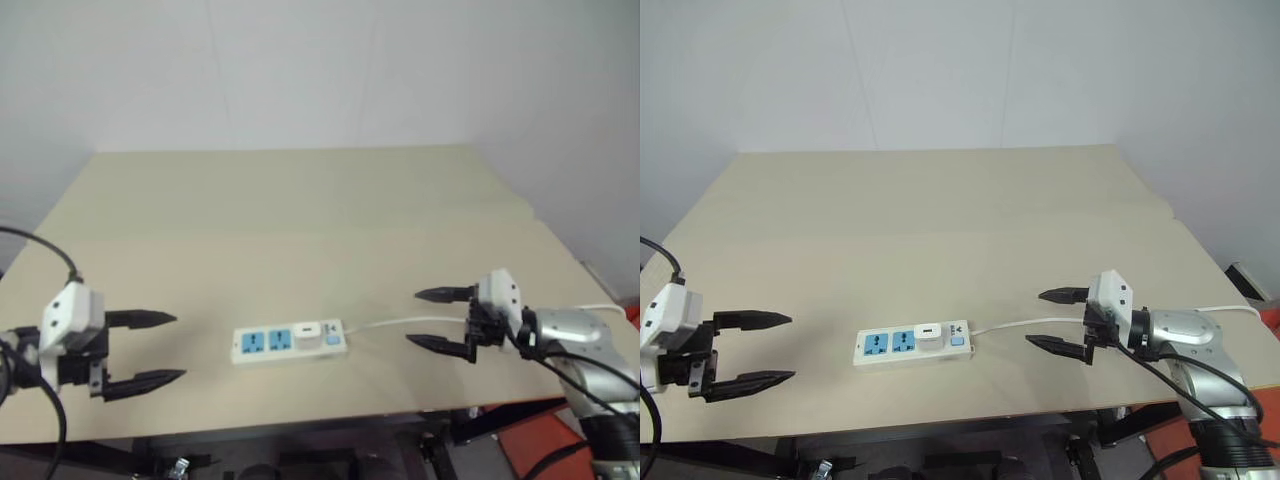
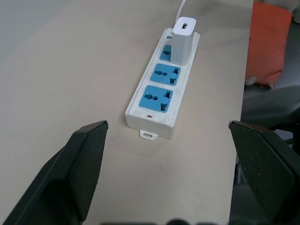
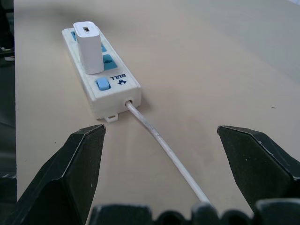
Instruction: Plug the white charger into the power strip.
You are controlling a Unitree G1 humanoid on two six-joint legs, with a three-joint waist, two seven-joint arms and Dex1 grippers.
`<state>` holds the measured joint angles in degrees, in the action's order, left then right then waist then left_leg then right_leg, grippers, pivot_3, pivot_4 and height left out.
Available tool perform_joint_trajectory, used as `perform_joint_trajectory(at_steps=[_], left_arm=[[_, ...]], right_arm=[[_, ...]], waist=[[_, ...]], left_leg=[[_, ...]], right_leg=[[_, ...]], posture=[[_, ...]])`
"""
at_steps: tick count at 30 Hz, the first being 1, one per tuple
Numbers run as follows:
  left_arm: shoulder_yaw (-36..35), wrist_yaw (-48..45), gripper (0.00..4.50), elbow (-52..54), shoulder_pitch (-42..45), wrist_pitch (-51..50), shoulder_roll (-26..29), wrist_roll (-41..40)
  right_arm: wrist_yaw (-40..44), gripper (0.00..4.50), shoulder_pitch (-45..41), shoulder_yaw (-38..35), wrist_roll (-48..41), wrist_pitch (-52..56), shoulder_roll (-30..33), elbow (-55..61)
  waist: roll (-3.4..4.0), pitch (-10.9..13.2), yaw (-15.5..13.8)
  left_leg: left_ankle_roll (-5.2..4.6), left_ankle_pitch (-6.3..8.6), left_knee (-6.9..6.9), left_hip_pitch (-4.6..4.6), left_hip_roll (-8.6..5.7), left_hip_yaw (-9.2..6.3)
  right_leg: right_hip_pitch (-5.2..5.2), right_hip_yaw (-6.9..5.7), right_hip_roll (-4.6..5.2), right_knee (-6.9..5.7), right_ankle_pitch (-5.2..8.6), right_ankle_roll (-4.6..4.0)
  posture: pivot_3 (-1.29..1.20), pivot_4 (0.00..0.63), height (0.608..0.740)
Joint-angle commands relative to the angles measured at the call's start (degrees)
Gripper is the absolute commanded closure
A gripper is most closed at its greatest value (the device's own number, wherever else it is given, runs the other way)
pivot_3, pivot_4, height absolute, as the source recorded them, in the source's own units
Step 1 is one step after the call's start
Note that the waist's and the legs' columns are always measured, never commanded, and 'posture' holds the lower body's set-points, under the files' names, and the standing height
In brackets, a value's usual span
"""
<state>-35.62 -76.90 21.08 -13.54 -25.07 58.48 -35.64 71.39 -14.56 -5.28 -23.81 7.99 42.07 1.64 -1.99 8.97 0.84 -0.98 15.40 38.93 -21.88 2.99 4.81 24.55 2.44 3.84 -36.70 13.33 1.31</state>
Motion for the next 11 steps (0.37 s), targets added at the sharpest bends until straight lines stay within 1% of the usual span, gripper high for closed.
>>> perform_joint_trajectory(at_steps=[1,11], left_arm=[[-2.89,0.14,0.0,1.72,-0.77,-0.28,0.22,-0.81],[-2.67,0.53,0.0,1.47,-0.31,-0.05,0.42,-0.92]], right_arm=[[0.45,0.02,-1.16,-0.23,-0.75,-1.08,-0.06,0.05],[0.67,0.02,-2.13,0.28,-0.63,-1.57,-0.39,-0.58]], waist=[[0.0,0.0,0.0],[0.0,0.0,0.0]], left_leg=[[0.0,0.0,0.0,0.0,0.0,0.0],[0.0,0.0,0.0,0.0,0.0,0.0]], right_leg=[[0.0,0.0,0.0,0.0,0.0,0.0],[0.0,0.0,0.0,0.0,0.0,-0.01]], posture=[[0.0,0.15,0.74],[0.0,0.15,0.74]])
